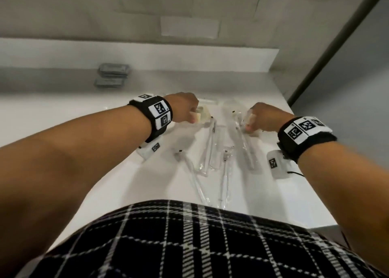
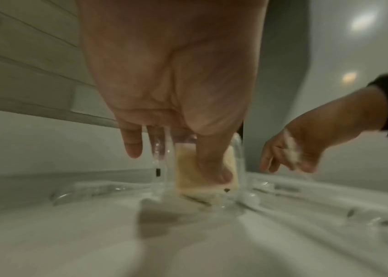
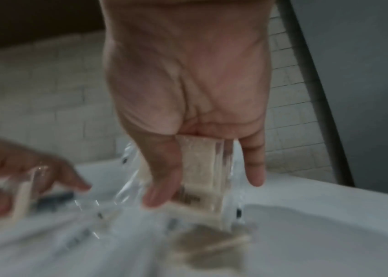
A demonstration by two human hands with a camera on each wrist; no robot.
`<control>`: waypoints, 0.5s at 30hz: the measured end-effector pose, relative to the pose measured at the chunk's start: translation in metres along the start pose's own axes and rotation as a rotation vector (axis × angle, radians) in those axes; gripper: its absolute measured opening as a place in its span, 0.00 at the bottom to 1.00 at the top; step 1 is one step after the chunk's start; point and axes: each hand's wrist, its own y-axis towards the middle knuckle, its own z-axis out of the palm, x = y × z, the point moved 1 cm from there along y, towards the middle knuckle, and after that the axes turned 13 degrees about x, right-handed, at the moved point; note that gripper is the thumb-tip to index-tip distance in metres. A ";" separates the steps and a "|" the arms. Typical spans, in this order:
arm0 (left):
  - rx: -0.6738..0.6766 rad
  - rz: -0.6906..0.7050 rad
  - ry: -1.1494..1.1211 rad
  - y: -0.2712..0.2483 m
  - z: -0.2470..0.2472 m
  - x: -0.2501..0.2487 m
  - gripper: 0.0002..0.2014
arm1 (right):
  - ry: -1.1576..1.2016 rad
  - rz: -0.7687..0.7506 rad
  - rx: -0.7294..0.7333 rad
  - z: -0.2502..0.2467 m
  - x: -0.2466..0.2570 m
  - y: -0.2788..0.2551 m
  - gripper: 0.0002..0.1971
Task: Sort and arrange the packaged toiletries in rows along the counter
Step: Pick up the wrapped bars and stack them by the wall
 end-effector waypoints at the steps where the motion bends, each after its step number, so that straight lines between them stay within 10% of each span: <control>1: 0.050 0.007 0.046 0.012 -0.005 -0.006 0.19 | -0.080 0.019 0.055 0.002 -0.006 0.006 0.15; 6: 0.204 0.046 0.227 0.050 -0.007 -0.019 0.09 | -0.398 -0.079 0.019 0.026 -0.013 0.023 0.31; 11: 0.145 -0.042 0.142 0.057 0.005 -0.011 0.37 | -0.229 -0.043 0.128 0.018 -0.018 0.031 0.41; 15: 0.247 -0.165 0.037 0.036 0.011 -0.015 0.27 | -0.275 -0.020 0.159 0.017 -0.012 0.029 0.45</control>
